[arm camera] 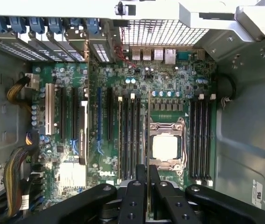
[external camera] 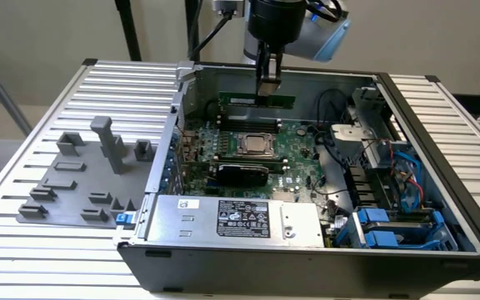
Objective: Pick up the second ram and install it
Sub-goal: 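Insert the second ram into the second slot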
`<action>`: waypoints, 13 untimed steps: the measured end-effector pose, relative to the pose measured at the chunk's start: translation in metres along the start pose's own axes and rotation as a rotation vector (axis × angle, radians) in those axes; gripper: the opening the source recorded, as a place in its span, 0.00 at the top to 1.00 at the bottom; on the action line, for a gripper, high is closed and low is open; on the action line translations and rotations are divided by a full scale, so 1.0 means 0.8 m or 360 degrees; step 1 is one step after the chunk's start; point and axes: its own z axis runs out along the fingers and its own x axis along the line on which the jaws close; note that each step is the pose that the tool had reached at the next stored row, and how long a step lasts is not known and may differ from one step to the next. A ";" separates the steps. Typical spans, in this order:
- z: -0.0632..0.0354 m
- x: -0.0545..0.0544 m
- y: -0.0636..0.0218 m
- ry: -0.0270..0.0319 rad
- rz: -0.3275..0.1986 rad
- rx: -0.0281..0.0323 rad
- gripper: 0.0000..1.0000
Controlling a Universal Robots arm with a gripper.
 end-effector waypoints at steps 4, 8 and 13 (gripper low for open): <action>0.009 0.000 0.000 0.00004 -0.0017 -0.00003 0.86; 0.018 0.000 -0.001 0.00007 -0.0024 -0.00004 0.86; 0.029 0.001 -0.001 0.00006 -0.0024 -0.00002 0.86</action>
